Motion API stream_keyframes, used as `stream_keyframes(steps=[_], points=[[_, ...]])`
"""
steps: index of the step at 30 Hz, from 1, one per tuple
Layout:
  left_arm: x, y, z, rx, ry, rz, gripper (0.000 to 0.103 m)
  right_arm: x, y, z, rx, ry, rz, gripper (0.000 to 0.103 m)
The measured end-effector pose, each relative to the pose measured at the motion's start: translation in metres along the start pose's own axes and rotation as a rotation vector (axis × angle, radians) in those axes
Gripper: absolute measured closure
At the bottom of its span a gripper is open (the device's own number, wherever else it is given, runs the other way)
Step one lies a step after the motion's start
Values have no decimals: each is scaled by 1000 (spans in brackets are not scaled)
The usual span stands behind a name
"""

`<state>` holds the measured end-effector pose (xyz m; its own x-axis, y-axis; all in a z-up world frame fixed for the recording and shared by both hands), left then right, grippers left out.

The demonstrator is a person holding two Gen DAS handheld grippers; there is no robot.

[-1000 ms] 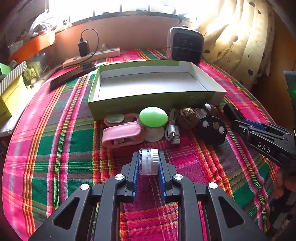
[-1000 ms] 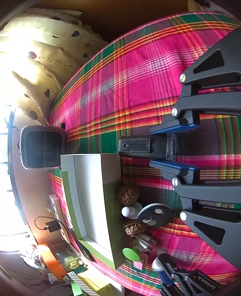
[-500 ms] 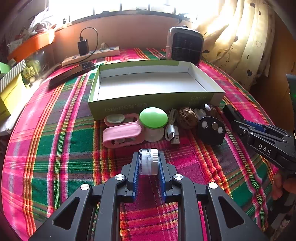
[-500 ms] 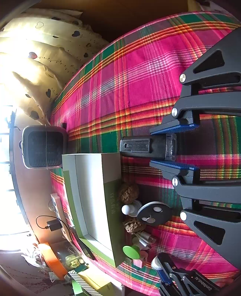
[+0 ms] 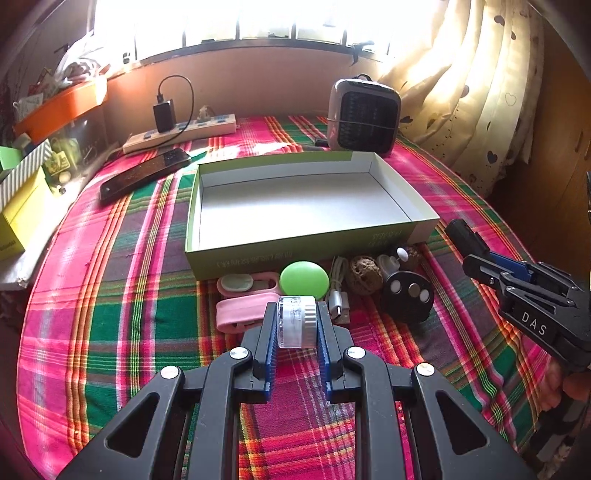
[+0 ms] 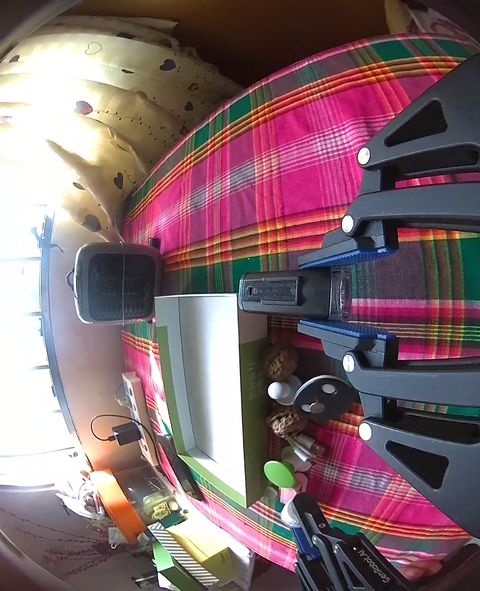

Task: Organize objects
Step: 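Carry the white cylinder with left gripper while right gripper carries the flashlight into the box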

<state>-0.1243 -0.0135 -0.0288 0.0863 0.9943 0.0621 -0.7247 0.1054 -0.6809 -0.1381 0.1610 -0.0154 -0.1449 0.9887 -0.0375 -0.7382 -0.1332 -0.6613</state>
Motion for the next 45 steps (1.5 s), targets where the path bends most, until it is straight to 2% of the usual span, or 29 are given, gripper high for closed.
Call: stream_keyframes(steps=[5,9,26,45], points=[[-1,2,15,-1,-8,-26,86,-7,-3,15,14,-19,27,74],[-6,9,28,3,-5,-19,86,-14,4,27,12,-46,41,74],[-40,62,77,-18,-29,15,86,-36,63,68,-39,-88,87,74],[-51,124,92,-89,-1,41,86,-40,119,75,-115,-103,74,74]])
Point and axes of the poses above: each gripper's, at about its wrist camera, not at the fingertips, and y roughly the way its jaws point, x to its right, z to its top, the point moved 9 cm from there along y, roughly the way its jaws point, and after that the axes turned 5 degrees about x, right-handed, at the moved point
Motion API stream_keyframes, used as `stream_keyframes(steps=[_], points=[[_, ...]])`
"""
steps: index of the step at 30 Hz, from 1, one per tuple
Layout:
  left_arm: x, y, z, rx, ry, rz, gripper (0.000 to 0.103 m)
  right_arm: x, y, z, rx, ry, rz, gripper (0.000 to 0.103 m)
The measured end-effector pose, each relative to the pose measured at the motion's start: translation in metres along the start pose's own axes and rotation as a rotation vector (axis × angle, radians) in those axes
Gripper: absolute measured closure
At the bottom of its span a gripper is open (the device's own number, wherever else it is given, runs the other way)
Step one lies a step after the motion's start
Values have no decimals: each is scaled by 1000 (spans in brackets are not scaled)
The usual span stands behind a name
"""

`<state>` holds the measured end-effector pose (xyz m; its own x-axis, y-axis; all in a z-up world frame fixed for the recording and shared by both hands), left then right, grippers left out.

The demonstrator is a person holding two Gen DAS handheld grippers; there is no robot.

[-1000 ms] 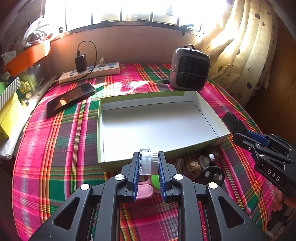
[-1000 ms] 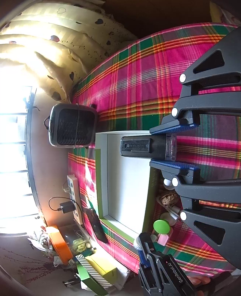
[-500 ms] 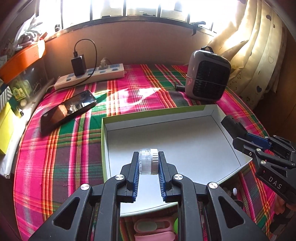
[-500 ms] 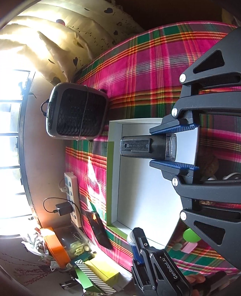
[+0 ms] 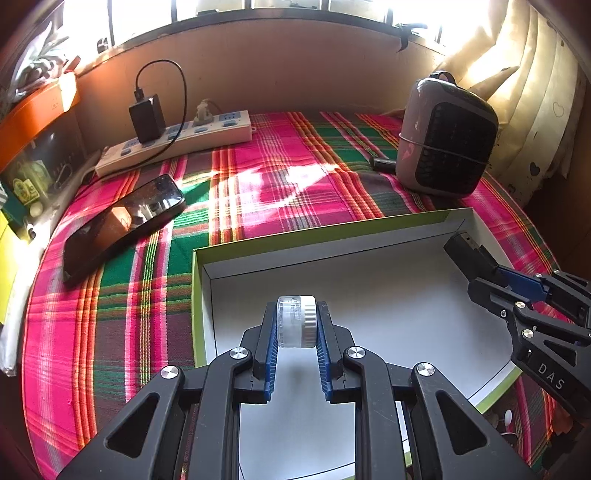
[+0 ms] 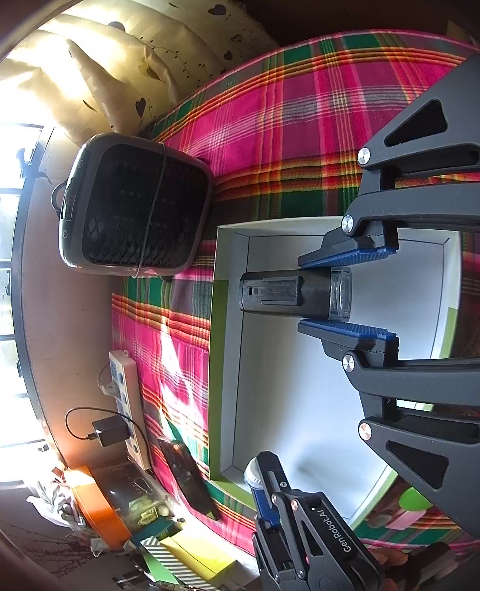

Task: Organize objects
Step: 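Carry the white cylinder with left gripper while right gripper carries the flashlight into the box, then open right gripper releasing the flashlight while left gripper releases the white cylinder in the box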

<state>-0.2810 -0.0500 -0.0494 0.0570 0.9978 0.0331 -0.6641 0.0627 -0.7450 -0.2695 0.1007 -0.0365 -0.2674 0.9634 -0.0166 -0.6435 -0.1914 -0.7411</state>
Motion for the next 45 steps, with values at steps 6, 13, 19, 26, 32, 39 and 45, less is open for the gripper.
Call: stream_keyframes(steps=[6,13,19,26,32,39,45], points=[[-1,9,1,-10,5,5,86,1,7,-2,-13,-11,-13,74],[-1,14,1,-11,19,16,86,-1,12,-4,-21,-22,-16,74],[-4,16,1,-14,13,24,86,-2,15,-5,-22,-29,-22,74],[-2,17,0,-15,20,27,85,-3,16,-5,-23,-33,-31,74],[0,15,0,-17,33,24,78,-4,16,-6,-24,-23,-31,74],[1,12,-2,-15,32,24,68,-5,14,-8,-20,-14,-26,68],[1,6,-3,-9,23,23,63,-9,6,-8,-1,-6,-15,60]])
Point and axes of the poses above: each gripper's, at about its wrist camera, not at the fingertips, and y roughly the way its jaws point, x to its right, z to its top, the point moved 9 cm from there along y, roughly the way its jaws point, and after that the axes turned 5 degrees about x, right-handed, at the moved point
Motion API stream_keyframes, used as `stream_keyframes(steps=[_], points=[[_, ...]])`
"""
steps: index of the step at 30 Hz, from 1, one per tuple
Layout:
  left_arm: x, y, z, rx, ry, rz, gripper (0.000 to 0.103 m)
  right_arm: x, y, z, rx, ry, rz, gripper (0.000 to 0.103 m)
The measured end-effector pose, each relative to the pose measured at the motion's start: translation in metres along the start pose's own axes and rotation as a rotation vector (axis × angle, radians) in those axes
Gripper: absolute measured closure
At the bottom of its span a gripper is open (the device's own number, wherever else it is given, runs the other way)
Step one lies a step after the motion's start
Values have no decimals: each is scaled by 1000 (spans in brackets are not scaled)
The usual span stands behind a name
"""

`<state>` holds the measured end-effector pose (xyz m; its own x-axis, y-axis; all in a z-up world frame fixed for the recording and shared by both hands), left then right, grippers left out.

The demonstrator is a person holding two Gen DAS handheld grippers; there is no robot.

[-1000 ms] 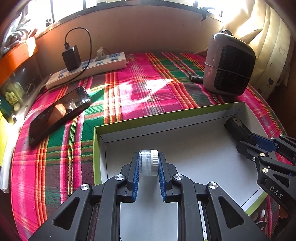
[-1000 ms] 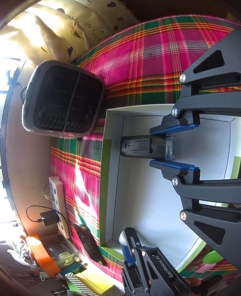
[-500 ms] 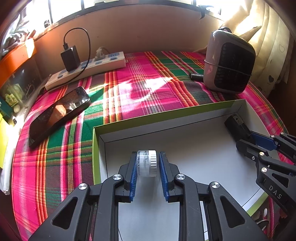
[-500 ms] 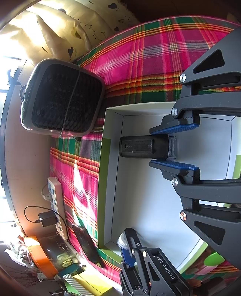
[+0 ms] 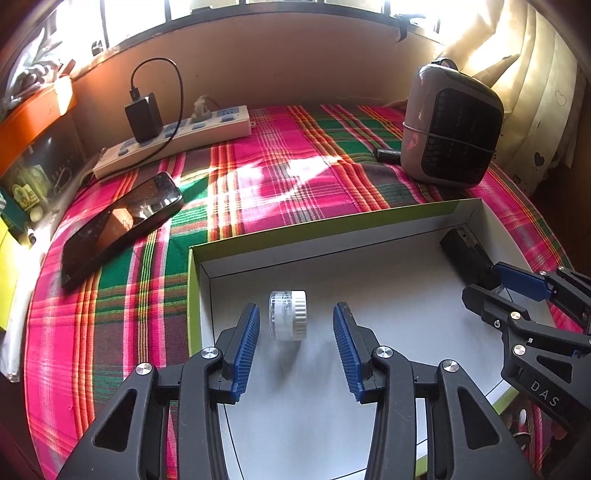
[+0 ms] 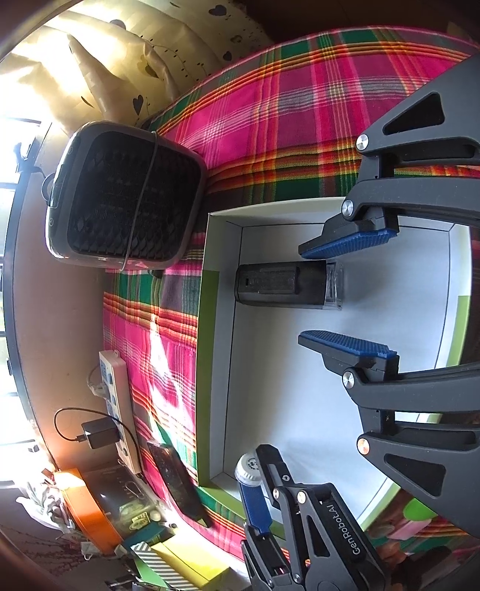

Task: Organize objects
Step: 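Open right gripper releasing the flashlight while left gripper releases the white cylinder in the box, then withdraw both open grippers from the box back toward the remaining objects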

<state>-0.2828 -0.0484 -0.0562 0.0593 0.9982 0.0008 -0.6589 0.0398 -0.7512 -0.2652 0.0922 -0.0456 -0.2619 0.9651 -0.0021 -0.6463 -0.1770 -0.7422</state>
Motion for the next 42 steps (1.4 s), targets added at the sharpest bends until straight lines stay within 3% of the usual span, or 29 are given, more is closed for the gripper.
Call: stream_keyframes(steps=[24,42], points=[[3,-62,-22,80,2,-10,61,-22,-54,-16,75,12,30,60],[-13,-103,-58,132,-61,-34,61,-30,-95,-52,110,13,58,59]])
Point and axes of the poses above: each gripper's, at about its wrist camera, not at the fingertips, and y roughly the way its jaws point, x to its right, z to its top, the point moved 9 cm from there along y, roughly the way its jaws point, and after that the axes turned 5 degrees about x, right-handed, at the moved point
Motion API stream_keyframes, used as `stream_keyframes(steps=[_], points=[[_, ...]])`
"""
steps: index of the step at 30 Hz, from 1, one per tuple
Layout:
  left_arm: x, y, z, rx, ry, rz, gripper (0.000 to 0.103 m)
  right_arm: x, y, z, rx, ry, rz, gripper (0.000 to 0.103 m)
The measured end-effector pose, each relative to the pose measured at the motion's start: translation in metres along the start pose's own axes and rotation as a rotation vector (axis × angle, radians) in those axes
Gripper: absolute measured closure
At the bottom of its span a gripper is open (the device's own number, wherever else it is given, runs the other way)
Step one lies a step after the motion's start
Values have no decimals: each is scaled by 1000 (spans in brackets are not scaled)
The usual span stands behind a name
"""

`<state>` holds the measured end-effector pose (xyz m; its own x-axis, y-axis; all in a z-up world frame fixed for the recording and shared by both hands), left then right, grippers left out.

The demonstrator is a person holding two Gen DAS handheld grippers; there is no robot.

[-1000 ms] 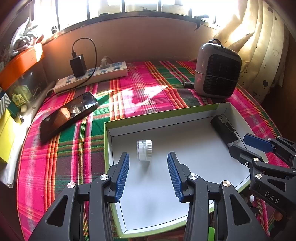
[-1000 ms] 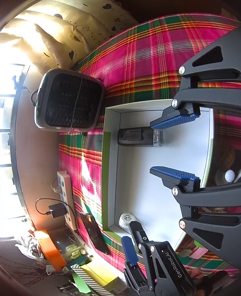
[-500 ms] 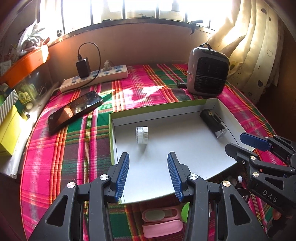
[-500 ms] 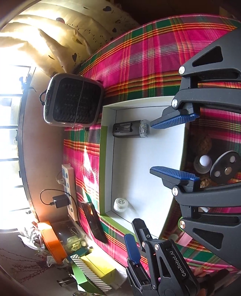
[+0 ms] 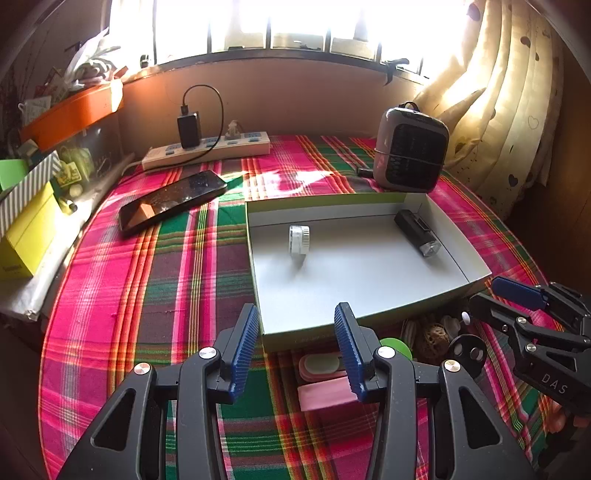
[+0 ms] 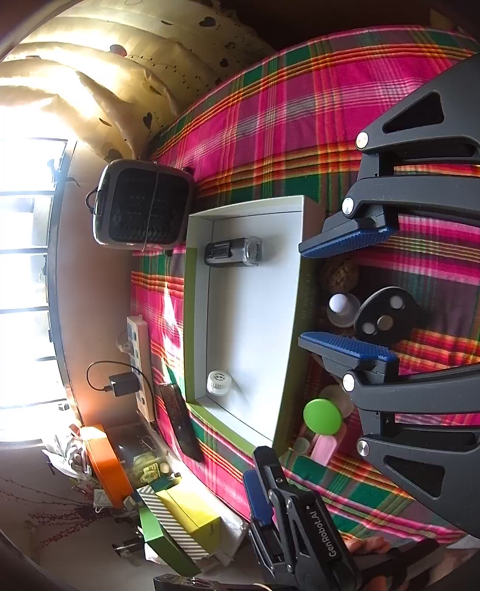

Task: Organize objects
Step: 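Withdraw both open grippers from the box back toward the remaining objects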

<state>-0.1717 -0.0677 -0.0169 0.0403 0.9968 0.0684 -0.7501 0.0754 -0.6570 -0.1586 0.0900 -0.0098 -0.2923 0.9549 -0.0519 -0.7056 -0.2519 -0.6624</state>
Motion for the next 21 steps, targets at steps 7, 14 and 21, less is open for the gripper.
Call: stream_keyframes(steps=[7,14,21], points=[[-2,-10,-16,-2,-3,-52,61,-2,-9,-13,3,17,22,54],[2,-7,-39,-47,5,-99,61,-7,-11,-27,-6,-2,38,54],[12,-3,-50,-71,27,-131,60,-11,-7,-37,-27,-9,49,54]])
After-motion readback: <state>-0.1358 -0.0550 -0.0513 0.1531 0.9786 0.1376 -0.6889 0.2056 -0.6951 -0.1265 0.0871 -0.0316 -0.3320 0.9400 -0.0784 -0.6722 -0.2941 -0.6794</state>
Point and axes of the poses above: each gripper's, at about its wrist camera, not at the fingertips, and y roughly the way its jaws point, x to its right, z to its top, the point moved 9 cm from there along y, roughly the way its jaws point, and after that the axes turned 5 degrees about x, right-handed, at the moved point
